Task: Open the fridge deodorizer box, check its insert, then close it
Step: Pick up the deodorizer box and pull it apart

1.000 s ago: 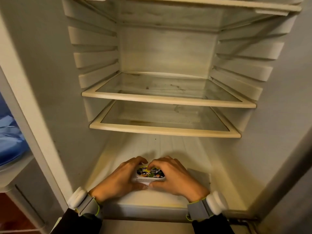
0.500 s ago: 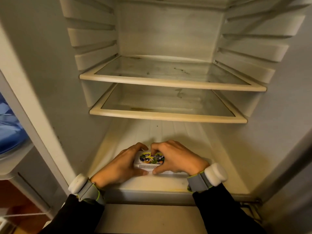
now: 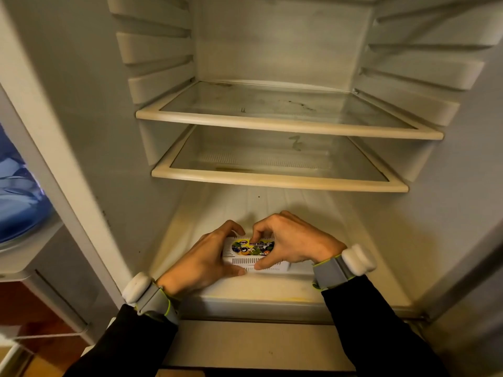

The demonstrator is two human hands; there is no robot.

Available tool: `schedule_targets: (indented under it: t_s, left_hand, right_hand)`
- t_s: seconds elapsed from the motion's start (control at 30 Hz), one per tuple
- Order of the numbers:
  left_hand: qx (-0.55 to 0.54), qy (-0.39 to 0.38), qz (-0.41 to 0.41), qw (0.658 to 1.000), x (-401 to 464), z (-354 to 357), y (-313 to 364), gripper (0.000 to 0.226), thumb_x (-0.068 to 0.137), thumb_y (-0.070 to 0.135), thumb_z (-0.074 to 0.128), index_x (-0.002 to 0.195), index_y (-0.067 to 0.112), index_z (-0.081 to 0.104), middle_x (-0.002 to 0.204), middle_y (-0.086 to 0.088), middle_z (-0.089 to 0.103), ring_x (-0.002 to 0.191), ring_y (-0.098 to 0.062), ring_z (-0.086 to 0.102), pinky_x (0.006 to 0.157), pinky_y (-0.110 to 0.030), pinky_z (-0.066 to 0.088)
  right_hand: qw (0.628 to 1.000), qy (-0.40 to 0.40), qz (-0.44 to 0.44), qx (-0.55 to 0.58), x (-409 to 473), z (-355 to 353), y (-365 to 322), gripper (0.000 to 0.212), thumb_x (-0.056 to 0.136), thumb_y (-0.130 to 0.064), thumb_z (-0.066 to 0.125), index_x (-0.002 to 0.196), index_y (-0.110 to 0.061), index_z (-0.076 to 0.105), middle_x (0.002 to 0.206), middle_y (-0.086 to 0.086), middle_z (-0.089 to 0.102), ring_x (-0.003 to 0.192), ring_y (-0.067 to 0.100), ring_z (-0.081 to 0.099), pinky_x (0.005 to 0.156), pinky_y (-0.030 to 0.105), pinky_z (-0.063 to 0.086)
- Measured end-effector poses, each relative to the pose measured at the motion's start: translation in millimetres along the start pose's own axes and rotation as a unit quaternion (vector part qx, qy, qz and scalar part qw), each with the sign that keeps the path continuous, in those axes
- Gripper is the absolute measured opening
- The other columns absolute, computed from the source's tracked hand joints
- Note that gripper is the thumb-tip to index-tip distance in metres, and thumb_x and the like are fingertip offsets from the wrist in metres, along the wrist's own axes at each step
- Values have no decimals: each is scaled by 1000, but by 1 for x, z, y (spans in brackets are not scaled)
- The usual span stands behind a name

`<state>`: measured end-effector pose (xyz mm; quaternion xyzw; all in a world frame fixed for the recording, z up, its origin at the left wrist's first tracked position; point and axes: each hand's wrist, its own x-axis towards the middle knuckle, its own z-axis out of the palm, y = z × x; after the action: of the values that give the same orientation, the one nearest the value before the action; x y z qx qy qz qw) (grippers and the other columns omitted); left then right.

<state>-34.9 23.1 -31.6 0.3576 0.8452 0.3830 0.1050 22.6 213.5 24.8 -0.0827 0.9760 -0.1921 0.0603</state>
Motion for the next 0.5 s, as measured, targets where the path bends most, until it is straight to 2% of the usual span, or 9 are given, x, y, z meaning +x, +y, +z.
schedule_targets:
  t_s: [0.2,0.37,0.5]
  left_hand:
    - [4,5,-5,1000,-2,1,0,63,62,21,88,108,32,47,101,7,68,85,-9,67,75,-35,58]
    - [13,14,-1,1000,-2,1,3,62,62,22,88,108,32,47,99,7,67,85,-8,66,73,-28,56]
    - [16,2,-6,1000,-1,1,3,64,63,23,87,110,34,44,105,7,66,89,-8,67,78,-33,58]
  right_hand:
    - [1000,-9,8,17,2,-1,1,43,59,-40,88,95,-24,72,103,-1,72,97,15,62,81,32,52]
    - [999,-14,15,35,2,-5,3,40,60,-39,88,93,-23,72,96,-4,73,94,15,64,82,35,53]
    - [998,-34,21,50,2,-8,3,43,60,-39,89,95,-23,71,98,-6,72,97,13,63,85,35,52]
